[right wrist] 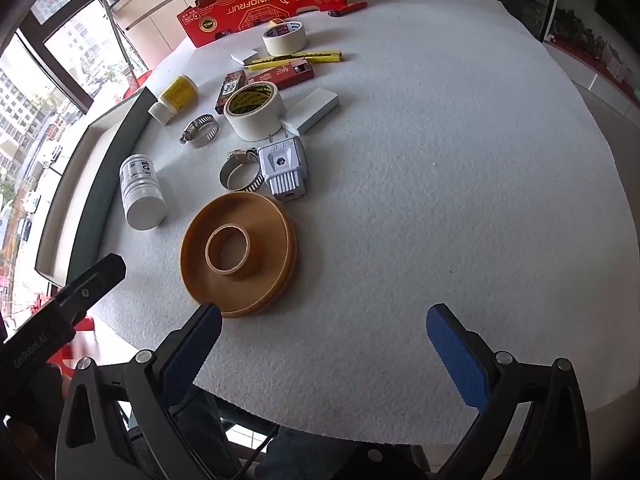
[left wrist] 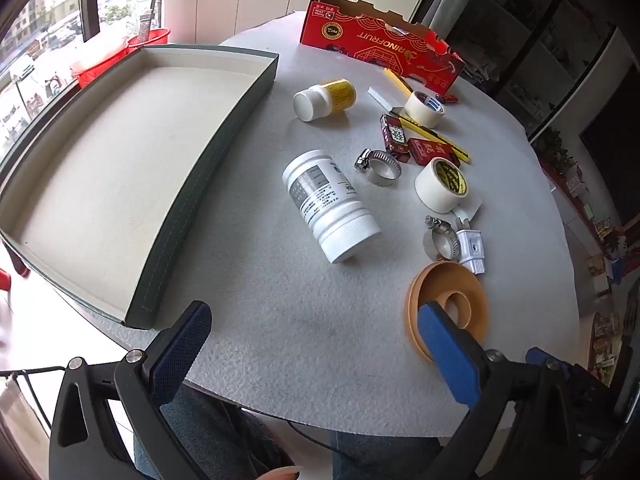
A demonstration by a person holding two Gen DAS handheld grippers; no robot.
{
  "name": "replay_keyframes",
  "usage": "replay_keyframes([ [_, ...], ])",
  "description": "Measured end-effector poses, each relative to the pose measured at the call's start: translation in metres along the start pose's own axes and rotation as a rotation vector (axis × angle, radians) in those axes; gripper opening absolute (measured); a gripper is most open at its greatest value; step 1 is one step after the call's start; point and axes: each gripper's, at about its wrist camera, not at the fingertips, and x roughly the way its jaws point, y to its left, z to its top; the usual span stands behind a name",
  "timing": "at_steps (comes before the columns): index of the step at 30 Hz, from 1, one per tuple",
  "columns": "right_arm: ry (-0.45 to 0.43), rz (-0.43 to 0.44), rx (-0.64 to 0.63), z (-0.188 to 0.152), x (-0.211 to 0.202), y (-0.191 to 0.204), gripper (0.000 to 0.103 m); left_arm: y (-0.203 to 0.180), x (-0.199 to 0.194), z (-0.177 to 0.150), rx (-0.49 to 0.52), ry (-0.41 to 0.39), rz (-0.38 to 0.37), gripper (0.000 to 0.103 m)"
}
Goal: Organize rigid objects
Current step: 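Move the left gripper to the white jar while the right gripper approaches the white plug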
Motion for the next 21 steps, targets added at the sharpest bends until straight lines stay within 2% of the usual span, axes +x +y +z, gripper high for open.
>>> replay_keyframes([
  [3,-0.002,0.002,-0.022,-0.001,0.006,0.007,0.103,-0.001,0.006,0.011,-0.042,0.017,-0.035,0.103],
  [6,-0.005,-0.003,-0.046,-0.001,0.01,0.015,0.103,-0.004,0.012,0.019,-0.07,0.027,-0.038,0.103],
  [10,0.01,-0.012,-0.052,-0.002,0.011,0.01,0.103,-0.007,0.018,0.025,-0.084,0.034,-0.009,0.103],
  [11,0.017,-0.013,-0.053,0.0,0.013,0.011,0.103,0.0,0.02,0.024,-0.058,0.018,0.02,0.103],
  [21,0.013,-0.027,-0.075,0.018,0.018,0.017,0.103,-0.009,0.034,0.041,-0.079,0.087,0.105,0.103],
])
